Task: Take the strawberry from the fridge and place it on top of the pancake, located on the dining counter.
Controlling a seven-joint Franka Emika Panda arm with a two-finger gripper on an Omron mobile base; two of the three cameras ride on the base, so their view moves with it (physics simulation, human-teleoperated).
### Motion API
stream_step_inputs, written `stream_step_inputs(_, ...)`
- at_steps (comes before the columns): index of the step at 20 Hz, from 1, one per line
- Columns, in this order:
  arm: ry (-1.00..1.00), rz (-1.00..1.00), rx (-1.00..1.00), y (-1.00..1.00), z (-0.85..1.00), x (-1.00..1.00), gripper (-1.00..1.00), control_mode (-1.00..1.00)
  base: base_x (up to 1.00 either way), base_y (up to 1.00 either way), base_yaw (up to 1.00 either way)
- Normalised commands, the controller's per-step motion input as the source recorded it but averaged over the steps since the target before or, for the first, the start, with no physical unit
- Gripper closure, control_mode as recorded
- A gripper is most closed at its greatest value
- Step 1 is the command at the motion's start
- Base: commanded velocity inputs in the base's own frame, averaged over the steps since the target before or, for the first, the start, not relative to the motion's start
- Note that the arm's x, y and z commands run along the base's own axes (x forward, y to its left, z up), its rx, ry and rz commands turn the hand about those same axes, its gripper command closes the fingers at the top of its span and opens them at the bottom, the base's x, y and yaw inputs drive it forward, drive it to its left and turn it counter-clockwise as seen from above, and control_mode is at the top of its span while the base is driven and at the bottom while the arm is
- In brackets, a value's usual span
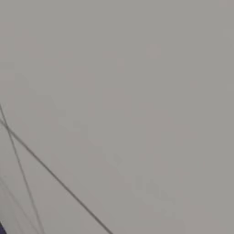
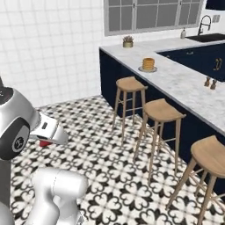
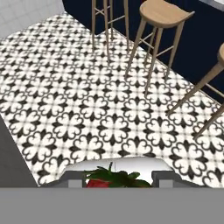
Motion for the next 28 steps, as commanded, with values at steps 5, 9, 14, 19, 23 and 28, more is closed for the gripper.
stream_step_inputs(5,0.0,0.0,0.0,0.0,0.0,0.0,1.0,1.0,1.0,0.86,-0.48)
stream_step_inputs(9,0.0,0.0,0.0,0.0,0.0,0.0,1.0,1.0,1.0,0.77,-0.52)
stream_step_inputs(14,0.0,0.0,0.0,0.0,0.0,0.0,1.0,1.0,1.0,0.88,-0.53)
stream_step_inputs(19,0.0,0.0,0.0,0.0,0.0,0.0,1.0,1.0,1.0,0.9,-0.52)
stream_step_inputs(23,0.0,0.0,0.0,0.0,0.0,0.0,1.0,1.0,1.0,0.91,-0.52)
stream_step_inputs(28,0.0,0.0,0.0,0.0,0.0,0.0,1.0,1.0,1.0,0.95,-0.52)
